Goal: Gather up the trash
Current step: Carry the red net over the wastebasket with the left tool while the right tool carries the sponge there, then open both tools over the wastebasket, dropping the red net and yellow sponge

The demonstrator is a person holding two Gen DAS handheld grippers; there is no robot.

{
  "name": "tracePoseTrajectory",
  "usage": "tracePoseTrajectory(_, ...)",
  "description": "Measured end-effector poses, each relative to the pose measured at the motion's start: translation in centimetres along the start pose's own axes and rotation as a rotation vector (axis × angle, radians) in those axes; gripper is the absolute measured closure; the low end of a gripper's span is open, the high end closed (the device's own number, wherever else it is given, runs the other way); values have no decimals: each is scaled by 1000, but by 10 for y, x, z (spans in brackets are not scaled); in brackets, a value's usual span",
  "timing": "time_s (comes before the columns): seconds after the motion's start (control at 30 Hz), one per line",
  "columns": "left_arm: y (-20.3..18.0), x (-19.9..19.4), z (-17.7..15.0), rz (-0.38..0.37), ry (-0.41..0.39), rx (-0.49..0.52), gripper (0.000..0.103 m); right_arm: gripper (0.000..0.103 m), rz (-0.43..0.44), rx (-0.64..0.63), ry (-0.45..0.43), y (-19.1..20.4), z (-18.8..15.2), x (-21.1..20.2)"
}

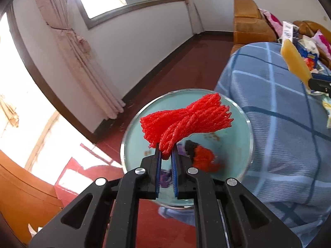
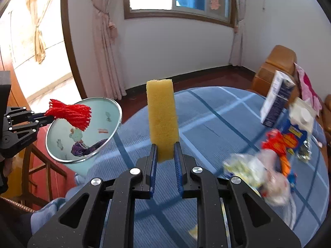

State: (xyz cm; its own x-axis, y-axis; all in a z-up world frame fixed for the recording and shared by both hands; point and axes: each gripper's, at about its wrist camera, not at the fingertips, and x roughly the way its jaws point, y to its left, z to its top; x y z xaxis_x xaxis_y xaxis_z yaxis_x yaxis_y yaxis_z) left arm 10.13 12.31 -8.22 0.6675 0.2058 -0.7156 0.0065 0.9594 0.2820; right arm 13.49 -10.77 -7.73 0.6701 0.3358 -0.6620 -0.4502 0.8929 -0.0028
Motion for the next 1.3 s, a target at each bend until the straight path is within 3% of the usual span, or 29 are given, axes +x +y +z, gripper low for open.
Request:
tracePoseTrajectory(0.57,35,12,-7,105,33,-45,94,86,47,-158,64,51,33,65)
tracePoseTrajectory(1.3,44,11,-8,96,30,-79,94,86,73,-234,78,82,37,74)
